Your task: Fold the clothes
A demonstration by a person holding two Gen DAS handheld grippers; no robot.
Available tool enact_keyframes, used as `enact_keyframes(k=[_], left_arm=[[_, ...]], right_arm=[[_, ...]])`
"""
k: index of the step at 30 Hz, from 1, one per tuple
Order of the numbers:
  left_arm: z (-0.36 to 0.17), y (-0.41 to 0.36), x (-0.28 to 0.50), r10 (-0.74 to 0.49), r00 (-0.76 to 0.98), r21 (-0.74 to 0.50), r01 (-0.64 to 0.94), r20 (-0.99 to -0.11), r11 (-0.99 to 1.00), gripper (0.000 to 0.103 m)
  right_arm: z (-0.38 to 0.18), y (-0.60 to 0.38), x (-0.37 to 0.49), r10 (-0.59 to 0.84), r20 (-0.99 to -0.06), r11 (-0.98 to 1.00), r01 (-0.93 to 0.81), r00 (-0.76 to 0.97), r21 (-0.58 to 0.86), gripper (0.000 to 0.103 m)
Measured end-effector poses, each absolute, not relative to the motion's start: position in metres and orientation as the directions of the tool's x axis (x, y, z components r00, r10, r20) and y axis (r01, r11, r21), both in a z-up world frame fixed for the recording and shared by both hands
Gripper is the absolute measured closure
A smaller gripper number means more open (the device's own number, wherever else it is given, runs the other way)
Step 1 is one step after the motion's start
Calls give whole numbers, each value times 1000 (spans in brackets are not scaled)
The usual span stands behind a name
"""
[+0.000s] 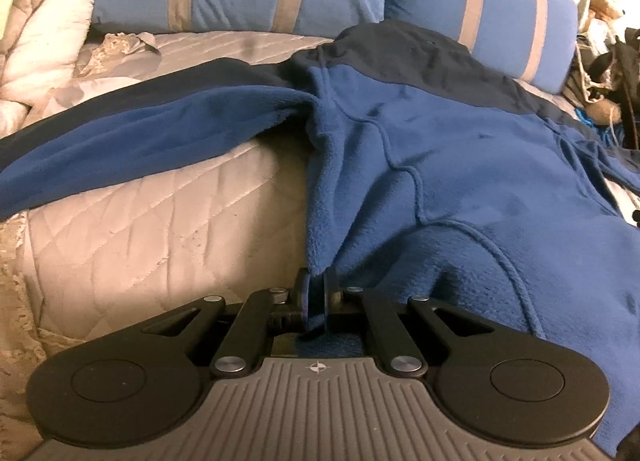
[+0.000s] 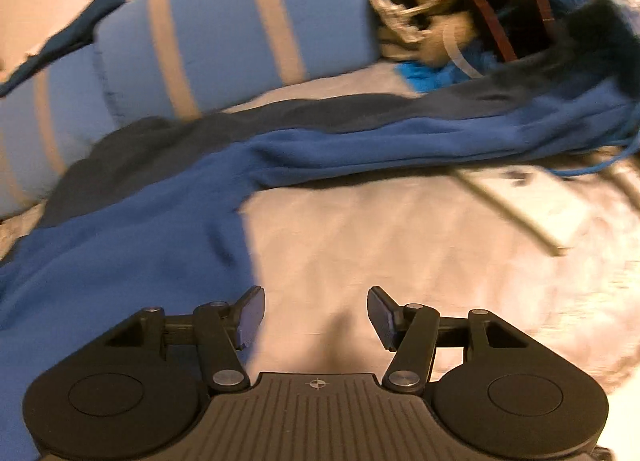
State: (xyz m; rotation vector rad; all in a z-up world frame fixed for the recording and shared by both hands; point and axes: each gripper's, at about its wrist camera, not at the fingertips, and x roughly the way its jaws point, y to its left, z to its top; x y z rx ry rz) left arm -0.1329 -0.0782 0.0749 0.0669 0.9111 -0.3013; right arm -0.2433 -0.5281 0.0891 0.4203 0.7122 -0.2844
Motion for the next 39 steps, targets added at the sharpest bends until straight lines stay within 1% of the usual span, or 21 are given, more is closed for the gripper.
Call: enact_keyframes(k=[4,6,7,8,10,13,20,24,28,29,30,31,32,33,34,35,36,37,39], left_arm=[[72,-83,-134,-185,583,-23,274,-791,962,96],[68,-85,-134,-168,581,-10,266,-796,964,96],[66,-85,-134,-167,575,-13,262,-801,965,96],[66,-85,-135,-166,571,-14,260,-804,965,96],[66,-85,-137,-162,567,-15,256,-807,967,96],[68,-86,-141,-156,568,-16,244,-808,970,97],[71,-87,-160,-168,588,-23,246,-791,969,97],[69,-83,-157,-171,598,-35,232,-783,972,96],[71,-84,-155,-163,610,-28,225,-775,974,90],[72,-84,-154,-160,614,-25,221,-773,975,90],[76,-83,-156,-146,624,-18,207,-767,978,87],[80,-83,-157,-133,634,-10,193,-762,981,80],[84,-82,-159,-120,646,-3,179,-754,984,76],[90,-80,-161,-115,668,-2,168,-735,986,68],[97,-78,-164,-114,691,-6,157,-714,988,58],[103,-77,-166,-116,708,-13,150,-696,989,54],[110,-78,-168,-125,726,-23,149,-677,989,44],[117,-79,-170,-134,742,-33,149,-657,988,35],[129,-85,-173,-159,768,-52,162,-620,985,30]], right_arm=[[75,-512,-216,-46,-690,895,337,723,293,45],[67,-506,-205,-50,-709,902,337,704,270,56],[65,-501,-202,-60,-717,911,332,695,246,66],[65,-497,-201,-69,-721,923,318,690,216,81],[68,-486,-201,-97,-735,942,300,671,150,95],[76,-472,-207,-163,-742,957,286,650,40,97],[86,-481,-214,-167,-755,947,317,634,56,97],[87,-478,-212,-166,-766,949,313,621,47,97],[91,-467,-215,-193,-755,957,290,627,-4,96],[91,-463,-215,-206,-747,961,276,632,-31,95],[92,-460,-217,-218,-736,963,266,641,-54,94],[93,-458,-219,-230,-722,963,260,652,-72,91],[94,-456,-221,-240,-707,963,254,665,-87,82],[95,-457,-225,-248,-692,963,253,678,-97,74],[97,-458,-229,-257,-678,961,259,689,-101,47],[98,-460,-232,-266,-662,959,264,700,-105,19],[100,-463,-236,-276,-647,956,275,711,-106,10],[103,-466,-239,-287,-633,952,290,719,-102,4],[108,-475,-245,-311,-607,942,323,731,-93,3]])
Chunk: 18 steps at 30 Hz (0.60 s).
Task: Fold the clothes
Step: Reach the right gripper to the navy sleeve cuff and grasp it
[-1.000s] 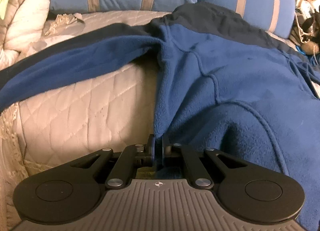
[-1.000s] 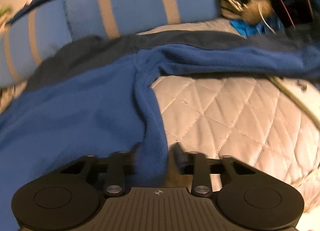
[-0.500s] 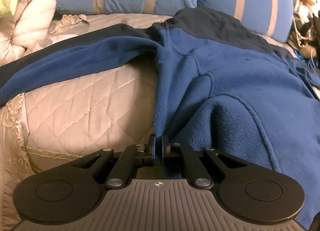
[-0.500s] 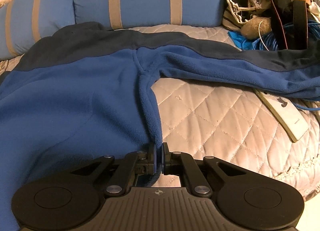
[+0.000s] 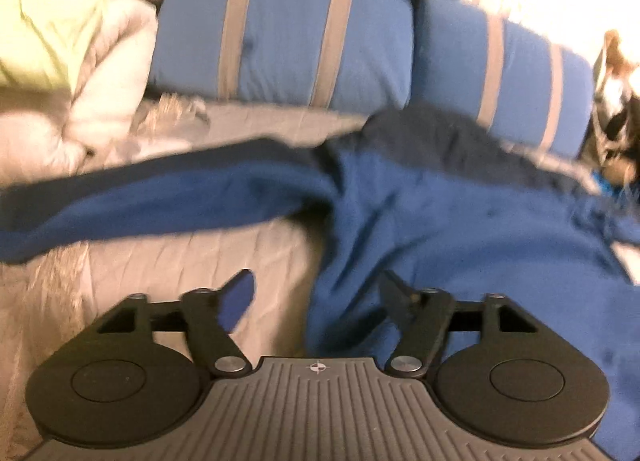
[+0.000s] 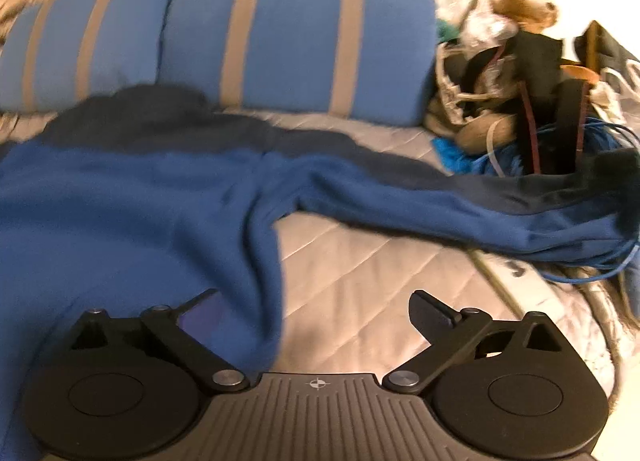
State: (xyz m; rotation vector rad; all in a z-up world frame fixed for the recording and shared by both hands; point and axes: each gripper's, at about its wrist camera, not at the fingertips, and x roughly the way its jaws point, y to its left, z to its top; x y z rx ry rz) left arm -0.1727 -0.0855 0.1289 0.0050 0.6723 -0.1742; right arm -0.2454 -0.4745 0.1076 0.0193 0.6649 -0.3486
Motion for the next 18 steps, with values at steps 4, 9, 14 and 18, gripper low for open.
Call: enact_keyframes(k=[4,9,14,18], left_arm=[[145,-110,-176,-212,786,-67,213,-581,975,27],[136,-152,-175,-293,762,-84,302,-577,950,26],[108,-187,-168,-333,716,-77,366,-613,928,26],[91,-204,-166,-329,699,-32,401,-635,915,26]], right_arm=[[115,-492,-252,-359,-585,914,401,728,-62,0],[119,-508,-262,-406,-566,872,489,717,-7,0],[118,-518,-275,-440,-558,841,541,703,19,0],[118,-537,-288,-491,-524,817,577,696,2,0]])
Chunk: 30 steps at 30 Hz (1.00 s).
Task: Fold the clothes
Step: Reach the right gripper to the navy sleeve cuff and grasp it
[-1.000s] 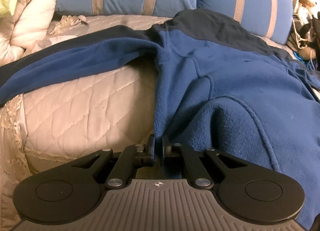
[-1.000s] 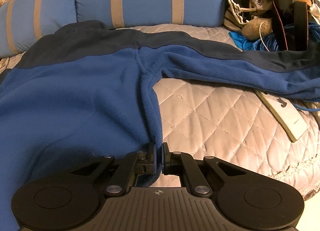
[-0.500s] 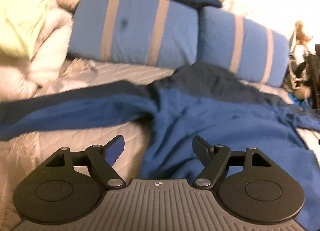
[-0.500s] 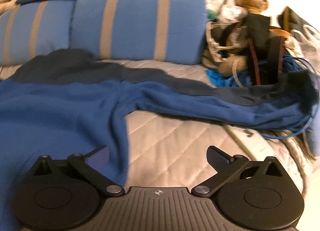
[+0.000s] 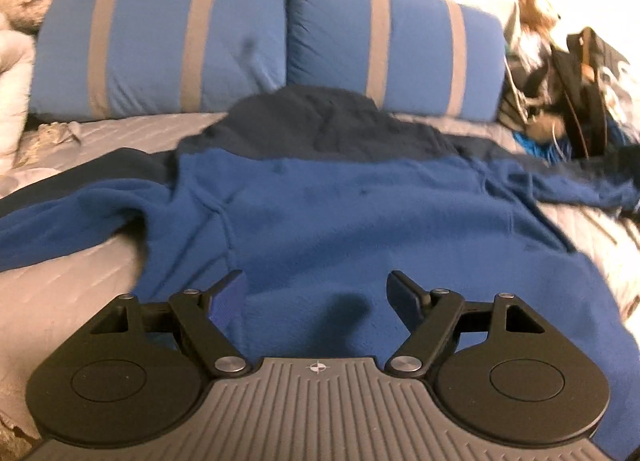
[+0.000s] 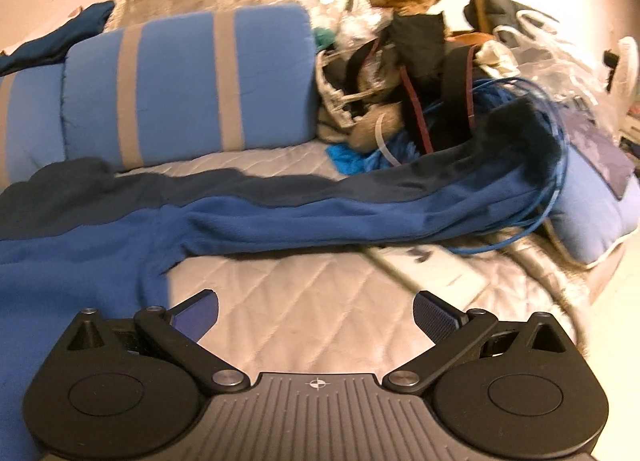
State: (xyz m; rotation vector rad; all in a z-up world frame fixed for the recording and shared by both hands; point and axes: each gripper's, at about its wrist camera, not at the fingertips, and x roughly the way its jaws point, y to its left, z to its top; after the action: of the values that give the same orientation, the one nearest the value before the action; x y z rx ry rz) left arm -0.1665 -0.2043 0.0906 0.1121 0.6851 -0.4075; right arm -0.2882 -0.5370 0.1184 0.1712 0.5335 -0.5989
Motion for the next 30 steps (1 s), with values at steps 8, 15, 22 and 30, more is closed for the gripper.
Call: enact_keyframes(k=[8,15,22,30], left_arm=[[80,-214,-169,-282,699,55,418,-657,907,26],[78,-222,-167,-247,701,107,420,-669,901,26],[77,-221,-165,-247,693,104,423,-677,900,25],[76,-224,-163,-246,684,107,429,-687,897,24]], right_arm=[[126,-631,-327,-691,-429,636,771,582,23,19],[130,-702,-339,-724,-418,568,818,549,90,49],[137,-748,-328,-733,-418,535,834,537,133,62],[132,-781,-301,-720,-468,509,848,513,146,66]])
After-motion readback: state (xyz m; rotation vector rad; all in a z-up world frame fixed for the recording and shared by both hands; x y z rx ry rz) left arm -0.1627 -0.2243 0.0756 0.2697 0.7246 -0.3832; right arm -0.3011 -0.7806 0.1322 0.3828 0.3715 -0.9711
